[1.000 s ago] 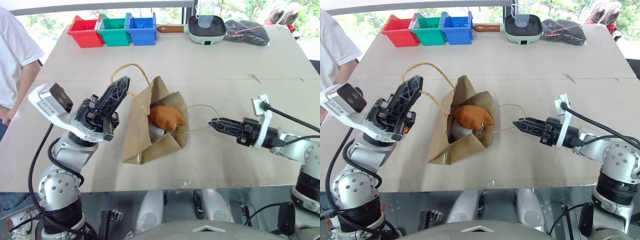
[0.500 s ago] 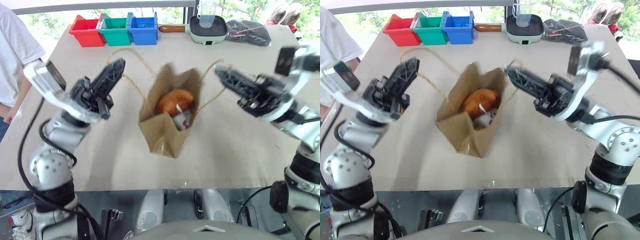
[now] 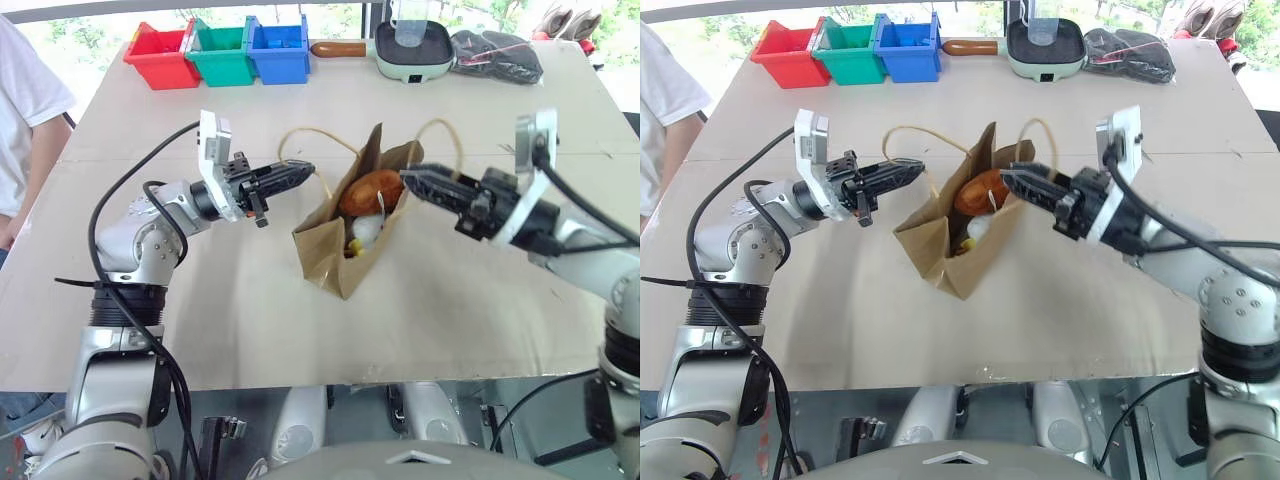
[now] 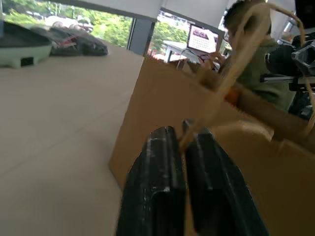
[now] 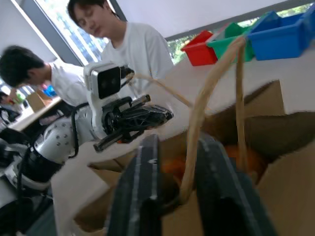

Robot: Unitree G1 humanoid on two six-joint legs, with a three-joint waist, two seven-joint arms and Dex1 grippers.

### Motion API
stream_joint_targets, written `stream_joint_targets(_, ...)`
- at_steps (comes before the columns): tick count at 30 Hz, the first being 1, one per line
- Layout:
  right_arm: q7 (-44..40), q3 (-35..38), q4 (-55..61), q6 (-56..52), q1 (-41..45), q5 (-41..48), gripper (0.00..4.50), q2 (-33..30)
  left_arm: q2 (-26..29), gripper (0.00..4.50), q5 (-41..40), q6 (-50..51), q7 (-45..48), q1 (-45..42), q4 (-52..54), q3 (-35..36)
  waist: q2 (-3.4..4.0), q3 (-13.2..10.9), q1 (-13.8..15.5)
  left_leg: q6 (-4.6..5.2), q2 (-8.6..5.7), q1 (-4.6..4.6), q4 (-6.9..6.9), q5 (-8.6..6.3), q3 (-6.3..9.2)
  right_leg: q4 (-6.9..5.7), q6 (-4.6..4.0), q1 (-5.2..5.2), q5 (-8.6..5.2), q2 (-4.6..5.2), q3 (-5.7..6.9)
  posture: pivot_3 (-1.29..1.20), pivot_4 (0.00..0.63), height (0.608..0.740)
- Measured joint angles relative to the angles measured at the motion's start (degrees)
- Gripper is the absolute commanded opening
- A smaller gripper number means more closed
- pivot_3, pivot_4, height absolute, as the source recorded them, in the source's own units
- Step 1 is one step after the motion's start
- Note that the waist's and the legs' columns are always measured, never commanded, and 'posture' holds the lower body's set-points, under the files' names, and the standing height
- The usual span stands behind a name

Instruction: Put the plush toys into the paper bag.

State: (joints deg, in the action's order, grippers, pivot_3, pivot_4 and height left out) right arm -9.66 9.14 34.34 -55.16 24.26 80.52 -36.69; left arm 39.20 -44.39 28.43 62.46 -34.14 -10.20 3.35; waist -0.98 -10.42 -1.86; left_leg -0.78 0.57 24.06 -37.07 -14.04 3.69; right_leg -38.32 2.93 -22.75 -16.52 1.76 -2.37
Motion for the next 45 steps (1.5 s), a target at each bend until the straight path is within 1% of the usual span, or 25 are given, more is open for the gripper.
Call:
stream_joint_targets(2,-1.62,2.03,3.01,0.01,-2.04,2.42,2.09,-3.94,1.02,2.69,-0.01,0.37,0.34,0.12,0.02,2.46,-0.01,0.00,-0.26,0.05,0.02,-0.01,0.00,-0.03,0.08,0.02,0.01,0.00,0.00,0.05,-0.03,0.00,0.150,0.740)
stream_joint_targets(4,-3.86,5.44,4.25,0.20,-4.86,5.58,2.09,-7.99,1.73,3.52,-1.00,1.71,0.61,1.15,1.43,4.84,0.00,0.00,-0.25,0.07,-0.03,-0.07,-0.02,-0.04,0.05,0.01,0.01,0.06,0.00,0.15,-0.06,0.00,0.150,0.740)
stream_joint_targets(6,-7.93,12.15,5.09,-0.89,-10.95,8.82,2.09,-14.04,4.57,4.46,-3.52,4.89,1.49,6.03,5.26,8.54,-0.02,-0.01,-0.34,0.15,-0.02,-0.10,-0.03,-0.08,0.00,0.04,0.02,0.11,0.00,0.16,-0.10,0.00,0.150,0.740)
stream_joint_targets(8,-13.12,19.74,5.27,-2.82,-18.86,9.48,2.09,-19.31,8.00,4.46,-5.35,7.96,2.00,14.65,9.05,13.13,-0.03,0.01,-0.57,0.25,0.03,-0.33,0.01,-0.14,-0.11,0.09,0.02,0.27,0.00,0.15,-0.19,0.00,0.150,0.740)
stream_joint_targets(9,-15.67,21.66,6.00,-3.15,-21.88,9.30,1.55,-20.23,8.42,4.50,-6.04,9.24,1.92,19.15,12.16,15.07,-0.05,0.03,-0.54,0.25,0.06,-0.31,0.01,-0.14,-0.06,0.10,0.02,0.26,0.00,0.15,-0.15,0.00,0.150,0.740)
stream_joint_targets(11,-17.94,20.85,7.92,-3.16,-24.20,7.64,0.76,-20.19,8.29,4.50,-6.54,10.15,2.03,24.84,16.84,15.56,-0.06,0.03,-0.26,0.25,0.07,-0.34,-0.08,-0.14,-0.01,0.01,0.02,0.30,0.00,0.16,-0.11,0.00,0.150,0.740)
stream_joint_targets(12,-18.84,17.57,9.00,-1.80,-23.50,3.91,0.25,-19.41,7.88,4.50,-6.54,10.13,1.50,27.97,19.81,15.89,-0.10,0.05,-0.12,0.24,0.06,-0.35,-0.11,-0.14,-0.01,0.01,0.03,0.29,0.00,0.15,-0.12,0.00,0.150,0.740)
stream_joint_targets(13,-19.46,12.61,9.59,-0.06,-22.32,-1.45,0.09,-18.00,6.61,4.50,-6.48,10.00,0.68,29.97,22.70,15.64,-0.11,0.06,-0.05,0.22,0.07,-0.39,-0.25,-0.12,0.00,-0.03,0.03,0.34,0.00,0.15,-0.12,0.00,0.150,0.740)
stream_joint_targets(15,-20.05,2.11,9.12,2.83,-18.81,-11.84,0.09,-14.42,4.35,4.50,-6.15,9.66,-1.19,30.82,26.28,14.02,-0.08,0.04,0.37,0.26,0.06,-0.36,-0.32,0.08,-0.03,0.01,0.13,0.34,0.15,0.14,-0.13,0.00,0.150,0.740)
stream_joint_targets(17,-20.20,-13.63,4.22,9.18,-11.94,-26.91,0.09,-5.31,0.46,4.50,-2.78,7.21,-4.57,30.75,29.48,10.18,-0.10,0.06,0.35,0.26,0.03,-0.40,-0.31,0.23,-0.12,0.01,0.14,0.33,0.32,0.09,-0.21,0.00,0.150,0.740)
stream_joint_targets(18,-20.22,-16.33,3.13,10.20,-11.28,-29.19,0.09,-3.98,-0.26,4.50,-2.24,6.91,-5.22,30.70,30.02,9.10,-0.06,0.04,0.49,0.25,0.02,-0.34,-0.32,0.26,-0.13,0.00,0.16,0.29,0.34,0.10,-0.22,0.00,0.150,0.740)
stream_joint_targets(19,-20.43,-21.20,-0.92,13.10,-9.88,-34.48,0.09,0.41,-2.32,4.50,-0.71,6.13,-7.99,31.40,31.72,8.19,-0.17,0.10,0.63,0.25,0.01,-0.34,-0.29,0.27,-0.13,0.00,0.17,0.27,0.38,0.10,-0.25,0.00,0.150,0.740)
stream_joint_targets(20,-20.26,-23.48,-4.08,15.22,-8.88,-37.85,0.09,3.82,-3.68,4.50,0.21,5.48,-9.90,31.64,32.99,7.32,-0.19,0.11,0.77,0.25,0.01,-0.31,-0.30,0.27,-0.12,-0.01,0.16,0.26,0.38,0.10,-0.24,0.00,0.150,0.740)
stream_joint_targets(22,-20.29,-26.12,-8.64,18.48,-7.14,-42.44,0.09,7.63,-5.30,4.50,2.16,4.40,-12.79,32.77,35.98,6.04,-0.18,0.11,0.92,0.25,-0.03,-0.28,-0.29,0.27,-0.17,0.00,0.17,0.23,0.40,0.17,-0.30,0.00,0.150,0.740)
stream_joint_targets(26,-21.75,-27.76,-13.43,22.11,-5.73,-47.71,0.09,12.01,-8.45,4.50,6.04,2.82,-18.65,33.31,39.34,3.13,-0.17,0.11,1.34,0.24,-0.08,-0.24,-0.23,0.27,-0.06,-0.01,0.18,0.23,0.40,0.22,-0.21,0.00,0.150,0.740)
stream_joint_targets(33,-24.53,-29.08,-18.96,25.12,-4.75,-52.60,0.09,16.67,-16.86,4.50,18.99,-3.14,-30.54,28.18,36.15,-4.09,-0.18,0.12,1.17,0.25,-0.23,-0.36,-0.26,0.26,-0.04,-0.29,0.17,0.24,0.41,0.17,-0.19,0.00,0.150,0.740)
stream_joint_targets(34,-24.94,-29.19,-19.51,25.50,-4.75,-53.29,0.00,16.97,-17.92,3.99,19.65,-3.73,-31.35,27.92,35.21,-4.25,-0.18,0.12,1.05,0.25,-0.22,-0.37,-0.28,0.26,-0.04,-0.32,0.17,0.23,0.41,0.17,-0.19,0.00,0.150,0.740)
stream_joint_targets(35,-25.16,-29.21,-19.79,25.60,-4.78,-53.74,0.00,17.00,-18.88,3.75,19.86,-4.15,-31.83,27.63,34.49,-4.26,-0.18,0.12,1.01,0.25,-0.21,-0.37,-0.28,0.26,-0.06,-0.35,0.17,0.23,0.41,0.17,-0.21,0.00,0.150,0.740)
stream_joint_targets(36,-25.52,-29.20,-19.79,25.82,-4.92,-54.13,0.00,16.97,-19.88,3.06,20.06,-4.74,-32.52,27.40,33.91,-4.23,-0.18,0.13,1.00,0.25,-0.21,-0.36,-0.29,0.26,-0.04,-0.36,0.17,0.21,0.41,0.17,-0.20,0.00,0.150,0.740)
stream_joint_targets(38,-26.27,-28.42,-17.84,26.43,-7.14,-54.51,0.00,15.67,-21.73,2.46,20.87,-6.46,-33.71,26.40,32.28,-4.17,-0.17,0.13,1.22,0.25,-0.22,-0.33,-0.30,0.26,0.00,-0.44,0.17,0.18,0.40,0.19,-0.16,0.00,0.150,0.740)
stream_joint_targets(41,-26.13,-26.45,-12.50,27.22,-12.64,-55.66,0.00,12.60,-21.94,0.97,21.05,-9.13,-31.79,24.75,29.09,-3.80,-0.17,0.13,1.35,0.25,-0.26,-0.29,-0.33,0.26,-0.03,-0.43,0.17,0.18,0.40,0.22,-0.18,0.00,0.150,0.740)
stream_joint_targets(42,-25.71,-25.01,-10.61,27.51,-14.46,-55.89,0.53,11.61,-21.41,0.45,20.36,-10.66,-29.29,23.54,27.34,-3.63,-0.17,0.13,1.26,0.25,-0.27,-0.30,-0.33,0.26,-0.03,-0.44,0.17,0.18,0.40,0.22,-0.18,0.00,0.150,0.740)
stream_joint_targets(43,-25.03,-21.97,-7.71,27.74,-17.17,-55.47,1.01,10.92,-18.98,0.00,19.12,-13.37,-23.65,20.50,23.57,-3.19,-0.17,0.13,1.26,0.25,-0.31,-0.30,-0.34,0.27,-0.10,-0.50,0.17,0.17,0.40,0.18,-0.13,0.00,0.150,0.740)
stream_joint_targets(44,-24.89,-21.03,-6.80,27.80,-17.60,-55.29,1.38,10.54,-17.75,0.00,18.79,-14.27,-22.02,19.67,22.52,-2.12,-0.17,0.13,1.06,0.22,-0.31,-0.33,-0.35,0.29,-0.16,-0.50,0.16,0.18,0.39,0.10,-0.09,0.00,0.150,0.740)
stream_joint_targets(45,-24.92,-18.11,-3.99,28.94,-20.62,-55.61,1.85,8.46,-15.15,0.00,16.74,-16.30,-13.92,15.58,17.38,-1.76,-0.11,0.14,1.20,0.20,-0.35,-0.31,-0.36,0.30,-0.19,-0.57,0.14,0.19,0.38,0.07,-0.07,0.00,0.150,0.740)
